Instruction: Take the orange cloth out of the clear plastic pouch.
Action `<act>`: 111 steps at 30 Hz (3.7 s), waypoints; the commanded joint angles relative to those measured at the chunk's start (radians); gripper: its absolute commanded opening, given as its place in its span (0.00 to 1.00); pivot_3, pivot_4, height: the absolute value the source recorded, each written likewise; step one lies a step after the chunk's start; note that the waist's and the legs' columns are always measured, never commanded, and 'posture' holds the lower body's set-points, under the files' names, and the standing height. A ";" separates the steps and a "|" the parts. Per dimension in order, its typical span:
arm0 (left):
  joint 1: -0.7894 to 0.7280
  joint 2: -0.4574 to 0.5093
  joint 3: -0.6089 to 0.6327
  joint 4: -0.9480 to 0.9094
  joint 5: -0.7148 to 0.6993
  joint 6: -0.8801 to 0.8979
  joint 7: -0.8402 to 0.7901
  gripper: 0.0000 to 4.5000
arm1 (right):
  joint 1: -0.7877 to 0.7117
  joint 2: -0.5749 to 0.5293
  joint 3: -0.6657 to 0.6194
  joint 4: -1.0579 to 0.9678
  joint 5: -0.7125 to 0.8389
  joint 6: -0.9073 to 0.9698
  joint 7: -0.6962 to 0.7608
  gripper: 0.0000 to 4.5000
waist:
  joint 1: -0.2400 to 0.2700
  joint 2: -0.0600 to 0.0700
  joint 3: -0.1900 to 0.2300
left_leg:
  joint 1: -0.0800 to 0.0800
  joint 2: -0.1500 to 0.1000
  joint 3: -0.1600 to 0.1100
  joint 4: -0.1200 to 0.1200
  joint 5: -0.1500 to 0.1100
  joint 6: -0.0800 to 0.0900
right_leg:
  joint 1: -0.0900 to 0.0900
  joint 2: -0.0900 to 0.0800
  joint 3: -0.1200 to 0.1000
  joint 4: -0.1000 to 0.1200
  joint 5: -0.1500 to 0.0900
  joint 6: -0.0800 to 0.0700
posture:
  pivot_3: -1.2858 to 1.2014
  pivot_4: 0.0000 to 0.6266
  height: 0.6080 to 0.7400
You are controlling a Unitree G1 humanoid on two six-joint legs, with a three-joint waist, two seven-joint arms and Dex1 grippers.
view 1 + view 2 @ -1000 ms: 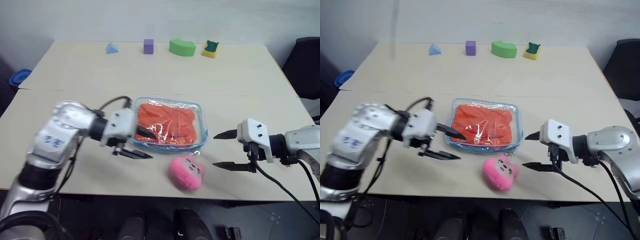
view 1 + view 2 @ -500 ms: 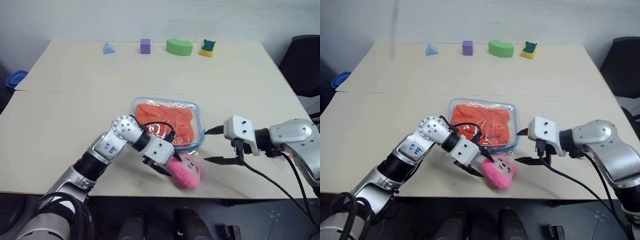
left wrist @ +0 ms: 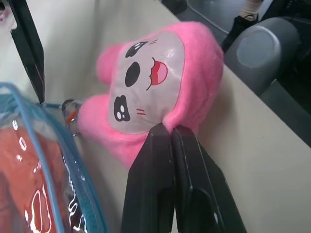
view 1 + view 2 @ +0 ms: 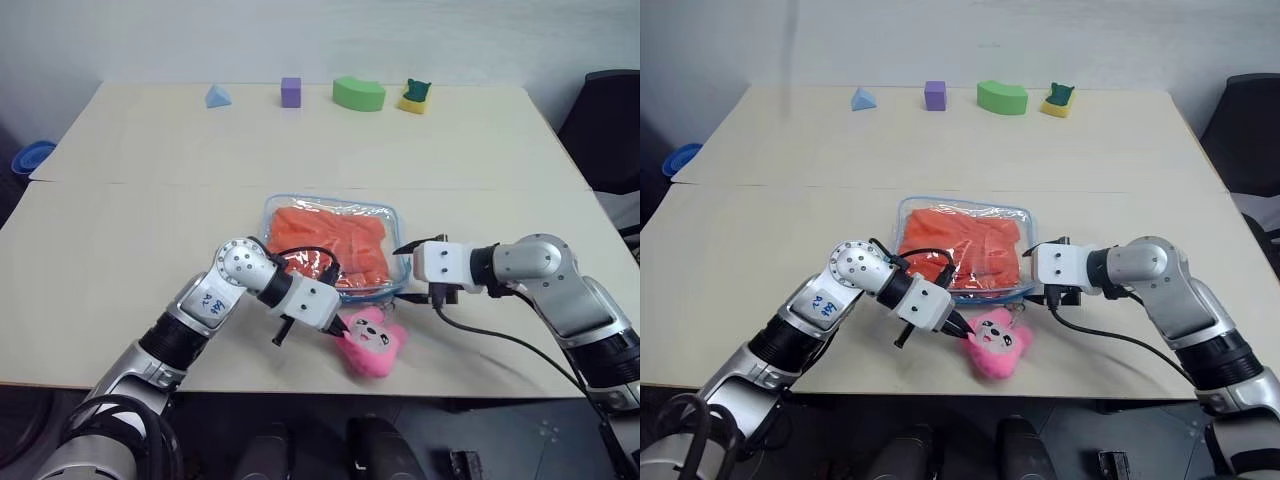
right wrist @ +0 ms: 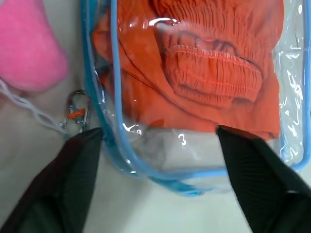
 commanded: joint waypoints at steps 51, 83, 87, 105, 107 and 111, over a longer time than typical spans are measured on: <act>0.098 0.095 0.096 -0.104 -0.004 0.035 0.100 0.00 | -0.060 0.008 -0.049 0.210 -0.044 -0.222 0.087 0.02 | -0.001 0.000 0.000 | 0.000 0.000 0.000 0.000 0.000 0.000 | 0.000 0.000 0.000 0.000 0.000 0.000 | 0.52 0.24 1.00; 0.576 0.485 0.781 -0.001 -0.158 0.160 0.298 0.00 | -0.017 -0.102 -0.134 0.217 0.083 -0.370 0.168 0.01 | -0.026 0.001 0.001 | 0.002 0.001 0.000 -0.004 -0.003 0.005 | 0.000 -0.001 -0.001 -0.001 0.000 -0.001 | 0.52 0.24 1.00; 0.574 0.455 0.741 -0.049 -0.185 0.198 0.299 0.00 | -0.021 -0.084 -0.123 0.184 0.092 -0.312 0.163 0.01 | -0.026 0.001 0.001 | 0.001 0.001 0.000 -0.004 -0.003 0.004 | 0.000 -0.001 -0.001 -0.001 0.000 -0.001 | 0.52 0.24 1.00; 0.394 0.534 0.757 0.010 -0.331 0.375 0.201 0.86 | 0.183 -0.107 -0.302 -0.253 0.331 0.178 0.104 1.00 | -0.017 0.001 0.001 | 0.001 0.001 -0.002 -0.004 -0.003 0.004 | 0.001 -0.002 -0.003 -0.001 0.000 -0.001 | 0.52 0.24 1.00; 0.269 0.535 0.698 -0.029 -0.374 0.420 0.148 0.86 | 0.209 -0.100 -0.342 -0.350 0.414 0.305 0.062 1.00 | -0.011 0.001 0.001 | 0.000 0.001 -0.003 -0.003 -0.003 0.004 | 0.001 -0.002 -0.004 -0.001 0.000 -0.001 | 0.52 0.24 1.00; 0.113 0.456 0.521 -0.176 -0.379 0.451 0.106 0.86 | 0.261 -0.100 -0.392 -0.512 0.584 0.508 0.008 1.00 | 0.000 0.002 0.000 | 0.000 0.000 -0.002 -0.002 -0.002 0.000 | 0.001 -0.003 -0.003 -0.001 0.000 0.000 | 0.52 0.24 1.00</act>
